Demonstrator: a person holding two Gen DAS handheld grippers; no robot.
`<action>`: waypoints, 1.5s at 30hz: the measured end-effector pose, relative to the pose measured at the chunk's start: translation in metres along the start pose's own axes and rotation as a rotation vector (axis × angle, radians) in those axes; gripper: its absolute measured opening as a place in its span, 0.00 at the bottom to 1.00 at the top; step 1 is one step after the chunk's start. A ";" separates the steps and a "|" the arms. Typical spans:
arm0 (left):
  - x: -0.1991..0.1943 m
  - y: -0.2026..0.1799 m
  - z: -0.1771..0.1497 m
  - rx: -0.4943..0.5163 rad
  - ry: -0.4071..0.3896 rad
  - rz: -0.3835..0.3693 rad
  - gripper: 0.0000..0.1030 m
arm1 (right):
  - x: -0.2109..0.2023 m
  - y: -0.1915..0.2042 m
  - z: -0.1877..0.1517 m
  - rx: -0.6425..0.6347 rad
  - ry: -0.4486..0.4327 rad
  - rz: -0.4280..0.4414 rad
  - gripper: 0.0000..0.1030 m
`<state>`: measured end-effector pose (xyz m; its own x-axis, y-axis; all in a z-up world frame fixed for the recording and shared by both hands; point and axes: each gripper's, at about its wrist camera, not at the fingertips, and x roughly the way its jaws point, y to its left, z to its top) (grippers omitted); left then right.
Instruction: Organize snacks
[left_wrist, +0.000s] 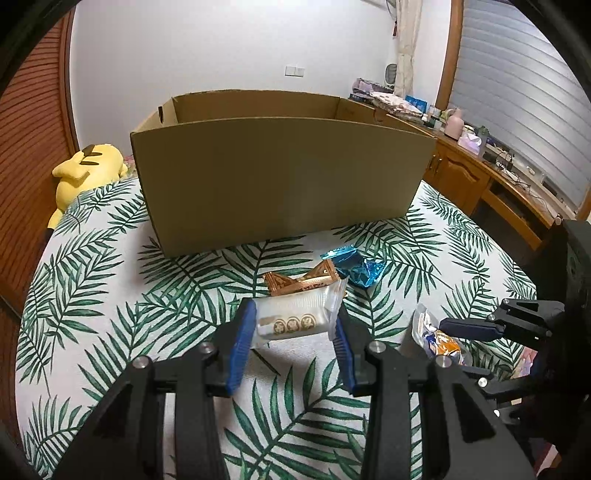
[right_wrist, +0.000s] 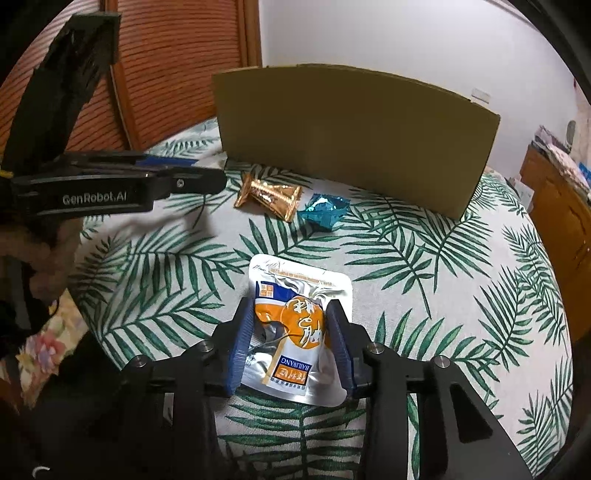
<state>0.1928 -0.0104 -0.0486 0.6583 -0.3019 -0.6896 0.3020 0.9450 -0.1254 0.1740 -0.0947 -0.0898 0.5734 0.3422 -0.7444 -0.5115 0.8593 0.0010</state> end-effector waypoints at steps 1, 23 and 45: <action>0.000 0.000 0.000 0.000 -0.001 0.000 0.37 | -0.001 -0.001 0.000 0.004 -0.003 0.001 0.38; -0.016 -0.005 0.002 -0.009 -0.041 -0.004 0.38 | -0.037 -0.005 0.003 0.029 -0.094 -0.010 0.36; -0.036 0.001 0.093 0.023 -0.189 0.013 0.38 | -0.076 -0.034 0.095 -0.049 -0.236 -0.099 0.36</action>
<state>0.2333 -0.0100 0.0423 0.7793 -0.3100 -0.5446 0.3068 0.9465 -0.0997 0.2082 -0.1141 0.0302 0.7526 0.3414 -0.5630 -0.4724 0.8756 -0.1006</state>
